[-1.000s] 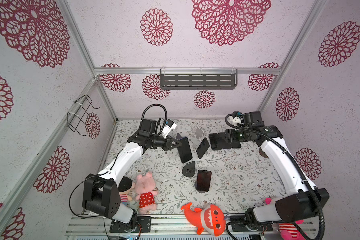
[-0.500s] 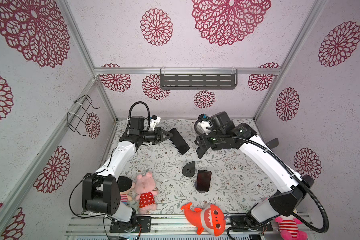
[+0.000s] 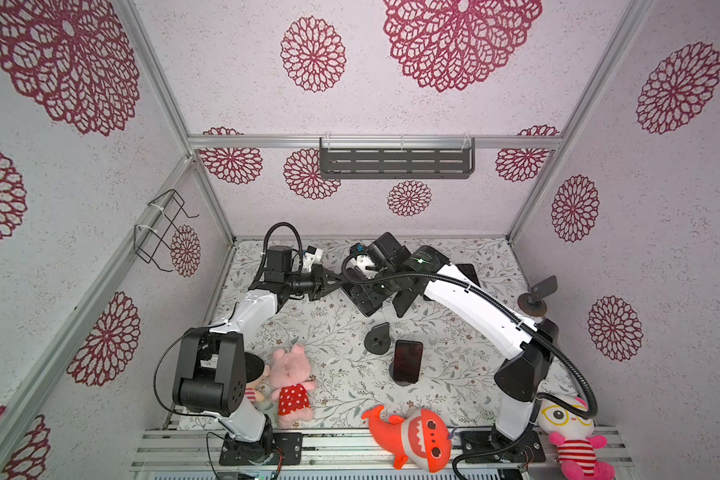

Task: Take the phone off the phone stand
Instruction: 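Hold the phone up with the left gripper while the right gripper reaches to it, then close the right gripper on the phone's edge beside the left gripper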

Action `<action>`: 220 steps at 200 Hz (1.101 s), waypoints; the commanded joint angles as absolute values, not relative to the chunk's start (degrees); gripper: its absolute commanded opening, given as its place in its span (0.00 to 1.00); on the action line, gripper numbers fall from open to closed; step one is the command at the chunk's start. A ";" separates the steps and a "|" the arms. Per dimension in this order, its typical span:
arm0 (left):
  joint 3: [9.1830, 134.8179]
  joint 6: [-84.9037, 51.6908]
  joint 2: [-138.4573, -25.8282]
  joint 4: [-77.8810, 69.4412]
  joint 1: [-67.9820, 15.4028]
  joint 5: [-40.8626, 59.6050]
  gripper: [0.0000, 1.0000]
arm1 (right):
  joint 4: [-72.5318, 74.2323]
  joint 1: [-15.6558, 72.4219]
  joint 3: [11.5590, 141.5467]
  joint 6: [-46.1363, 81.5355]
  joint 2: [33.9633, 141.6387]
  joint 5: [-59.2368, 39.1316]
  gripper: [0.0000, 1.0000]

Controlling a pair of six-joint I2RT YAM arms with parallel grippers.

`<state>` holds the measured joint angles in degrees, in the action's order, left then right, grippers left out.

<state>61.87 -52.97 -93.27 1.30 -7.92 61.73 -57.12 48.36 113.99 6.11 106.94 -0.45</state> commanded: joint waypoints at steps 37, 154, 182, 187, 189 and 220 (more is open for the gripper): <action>62.57 -54.45 -91.28 -3.59 -7.56 65.26 0.00 | -60.65 48.30 120.23 7.00 111.48 1.27 0.93; 62.36 -53.65 -90.52 -3.79 -7.65 65.48 0.00 | -58.59 47.43 120.38 6.44 114.65 0.00 0.81; 62.35 -53.42 -90.88 -3.39 -7.66 65.32 0.00 | -58.54 47.42 120.32 6.58 114.44 0.65 0.76; 62.40 -53.31 -90.88 -3.35 -7.65 65.34 0.00 | -58.57 47.38 120.32 6.59 114.44 0.87 0.75; 62.45 -53.27 -90.88 -3.28 -7.65 65.31 0.00 | -58.54 47.37 120.26 6.59 114.46 0.92 0.75; 62.67 -52.16 -90.93 -2.00 -7.65 65.04 0.00 | -58.32 47.32 120.29 7.42 114.63 0.84 0.67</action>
<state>61.87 -52.95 -93.01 -1.32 -7.90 63.77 -58.67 47.90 118.30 5.58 115.39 -0.21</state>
